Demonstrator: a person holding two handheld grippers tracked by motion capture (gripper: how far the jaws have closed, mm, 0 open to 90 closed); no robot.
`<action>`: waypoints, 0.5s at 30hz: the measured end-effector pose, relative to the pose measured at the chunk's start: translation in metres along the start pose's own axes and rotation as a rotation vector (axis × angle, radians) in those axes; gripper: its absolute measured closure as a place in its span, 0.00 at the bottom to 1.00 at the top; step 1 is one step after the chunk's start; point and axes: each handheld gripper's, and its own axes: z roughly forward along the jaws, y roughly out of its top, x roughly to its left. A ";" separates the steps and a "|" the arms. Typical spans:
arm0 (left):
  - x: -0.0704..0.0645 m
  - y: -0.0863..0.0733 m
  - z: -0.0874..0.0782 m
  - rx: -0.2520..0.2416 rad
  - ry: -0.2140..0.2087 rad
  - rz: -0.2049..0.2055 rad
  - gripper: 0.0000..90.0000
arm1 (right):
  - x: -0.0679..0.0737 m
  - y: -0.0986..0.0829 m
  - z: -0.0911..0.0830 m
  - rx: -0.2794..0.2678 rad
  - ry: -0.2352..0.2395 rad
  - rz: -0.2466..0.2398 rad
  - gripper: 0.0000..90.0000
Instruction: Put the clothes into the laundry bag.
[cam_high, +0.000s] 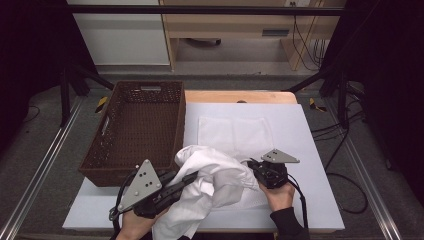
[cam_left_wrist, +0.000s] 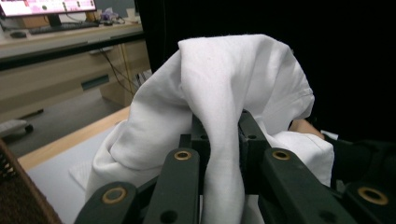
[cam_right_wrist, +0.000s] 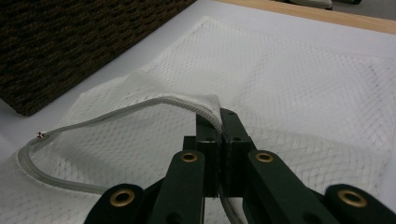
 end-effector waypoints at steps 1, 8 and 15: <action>0.001 -0.003 0.001 0.010 -0.004 -0.003 0.89 | 0.000 0.000 0.000 -0.001 0.000 -0.002 0.98; -0.006 -0.021 0.012 0.082 -0.019 -0.002 0.88 | 0.001 0.000 0.002 0.003 -0.003 0.002 0.98; -0.012 -0.043 0.044 0.180 -0.042 0.006 0.88 | 0.002 0.000 0.002 0.004 -0.008 0.006 0.98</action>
